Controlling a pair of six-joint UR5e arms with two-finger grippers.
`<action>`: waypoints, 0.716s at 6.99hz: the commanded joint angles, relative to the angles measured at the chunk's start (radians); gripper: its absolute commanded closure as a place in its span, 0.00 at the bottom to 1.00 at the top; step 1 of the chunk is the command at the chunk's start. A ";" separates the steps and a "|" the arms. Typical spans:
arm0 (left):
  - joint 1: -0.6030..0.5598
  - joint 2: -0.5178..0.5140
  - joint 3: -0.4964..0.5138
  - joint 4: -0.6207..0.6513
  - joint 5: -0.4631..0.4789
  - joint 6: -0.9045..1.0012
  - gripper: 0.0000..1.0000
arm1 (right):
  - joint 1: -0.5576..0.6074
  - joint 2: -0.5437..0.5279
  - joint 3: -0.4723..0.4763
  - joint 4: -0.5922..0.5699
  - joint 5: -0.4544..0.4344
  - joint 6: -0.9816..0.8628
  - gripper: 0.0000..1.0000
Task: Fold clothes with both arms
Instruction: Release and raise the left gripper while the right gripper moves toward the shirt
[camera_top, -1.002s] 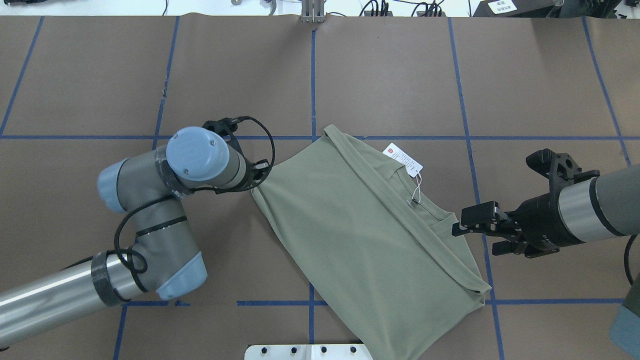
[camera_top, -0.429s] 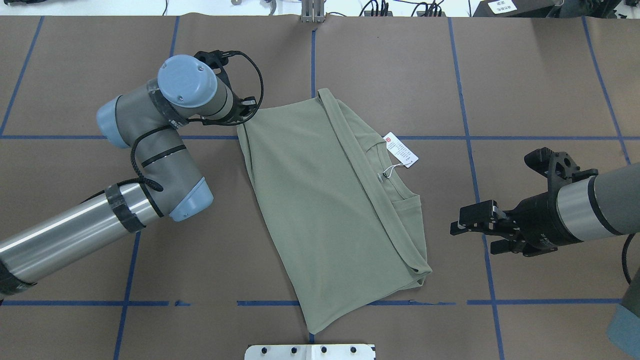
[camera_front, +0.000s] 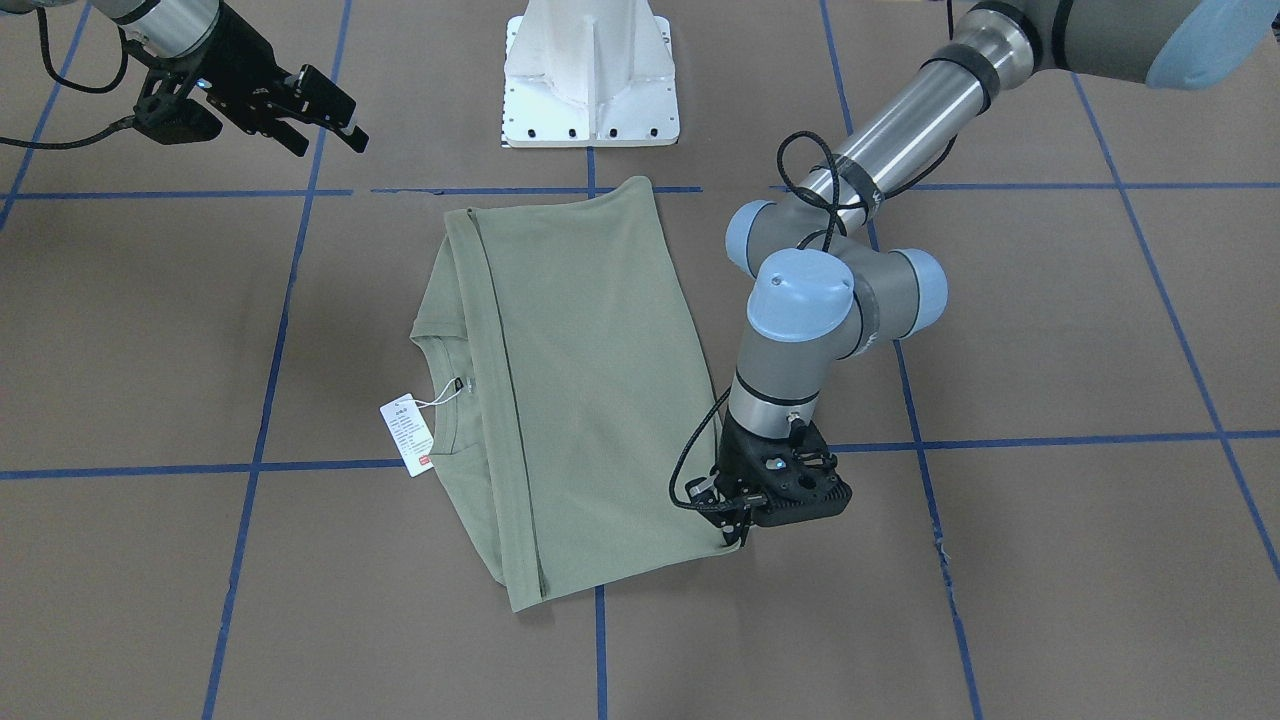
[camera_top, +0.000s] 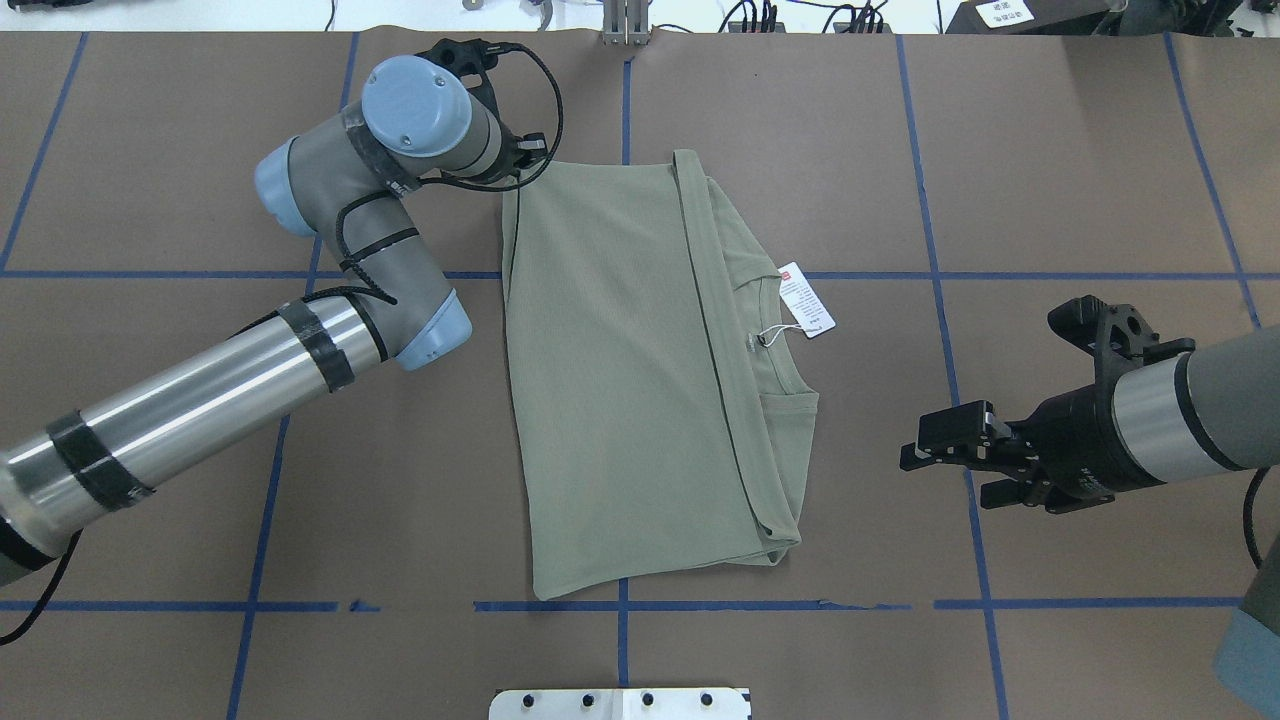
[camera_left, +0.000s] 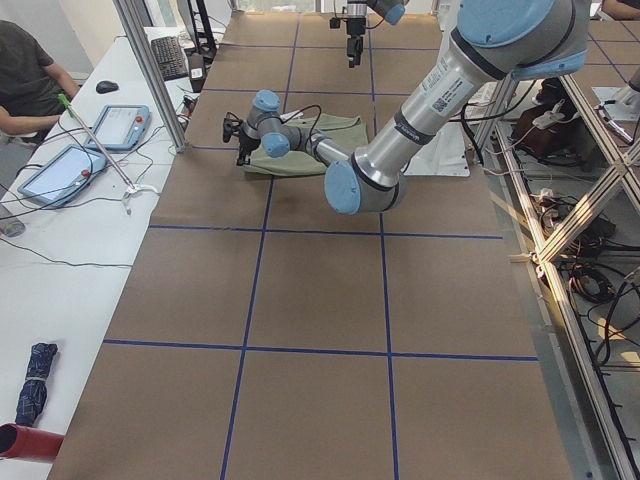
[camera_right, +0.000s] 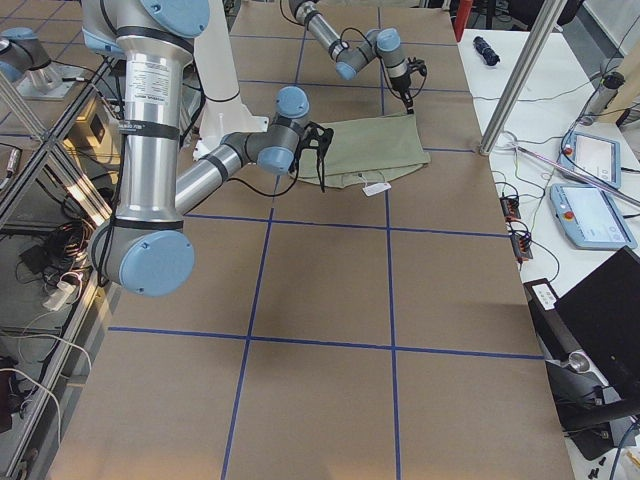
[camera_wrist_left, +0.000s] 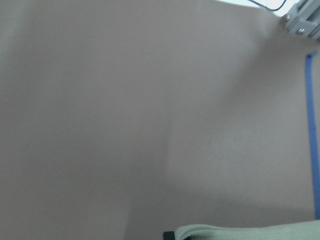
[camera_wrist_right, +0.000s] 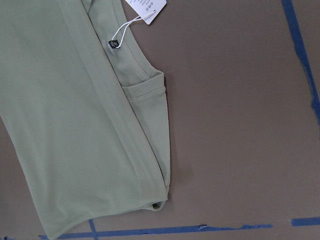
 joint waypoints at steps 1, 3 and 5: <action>0.001 -0.132 0.253 -0.146 0.077 0.020 1.00 | -0.003 0.003 -0.002 0.000 0.001 0.000 0.00; 0.004 -0.188 0.327 -0.178 0.085 0.026 1.00 | -0.005 0.006 0.002 -0.002 -0.002 0.000 0.00; 0.004 -0.188 0.327 -0.179 0.086 0.080 0.00 | -0.008 0.009 0.000 -0.002 -0.010 0.000 0.00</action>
